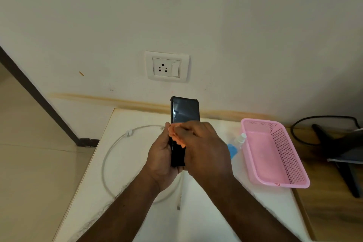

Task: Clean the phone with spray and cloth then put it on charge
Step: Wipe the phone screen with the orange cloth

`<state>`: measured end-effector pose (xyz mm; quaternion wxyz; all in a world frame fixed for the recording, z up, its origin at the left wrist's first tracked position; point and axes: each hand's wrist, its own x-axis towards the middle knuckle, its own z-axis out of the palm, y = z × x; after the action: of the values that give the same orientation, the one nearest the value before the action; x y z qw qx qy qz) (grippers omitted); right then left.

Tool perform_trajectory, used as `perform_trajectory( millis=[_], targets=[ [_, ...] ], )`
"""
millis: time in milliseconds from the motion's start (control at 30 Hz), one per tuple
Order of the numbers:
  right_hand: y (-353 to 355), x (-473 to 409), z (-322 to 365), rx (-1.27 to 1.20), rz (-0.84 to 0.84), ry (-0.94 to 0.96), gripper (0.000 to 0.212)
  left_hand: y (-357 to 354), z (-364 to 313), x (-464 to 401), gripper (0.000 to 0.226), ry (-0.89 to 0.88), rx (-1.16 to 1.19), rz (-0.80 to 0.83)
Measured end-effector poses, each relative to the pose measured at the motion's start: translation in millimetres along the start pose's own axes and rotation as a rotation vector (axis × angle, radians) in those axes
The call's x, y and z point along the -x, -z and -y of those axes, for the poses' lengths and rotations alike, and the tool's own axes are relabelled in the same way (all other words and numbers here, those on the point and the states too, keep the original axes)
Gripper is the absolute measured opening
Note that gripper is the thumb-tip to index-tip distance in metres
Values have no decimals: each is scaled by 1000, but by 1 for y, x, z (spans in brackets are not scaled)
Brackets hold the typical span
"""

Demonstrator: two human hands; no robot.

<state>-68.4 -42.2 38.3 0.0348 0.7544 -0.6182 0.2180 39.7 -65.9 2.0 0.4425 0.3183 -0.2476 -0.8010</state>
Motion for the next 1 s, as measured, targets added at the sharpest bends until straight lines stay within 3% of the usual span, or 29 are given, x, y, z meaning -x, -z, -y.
perform_trajectory(
  millis=[267,400,600,767,1000],
  targets=[
    [12,-50,-15,-30,-16,-56,39,-1,0,1,58,14,-32,93],
    [13,-50,-16,-46,-27,-53,40,2,1,-1,58,8,-46,70],
    [8,10,9,-40,135,35,51,8,-1,-3,60,19,64,-51],
    [12,13,7,-24,108,53,48,6,0,-2,61,20,54,-57],
    [20,-37,1,-41,4,-81,37,2,0,-2,58,-13,-5,50]
  ],
)
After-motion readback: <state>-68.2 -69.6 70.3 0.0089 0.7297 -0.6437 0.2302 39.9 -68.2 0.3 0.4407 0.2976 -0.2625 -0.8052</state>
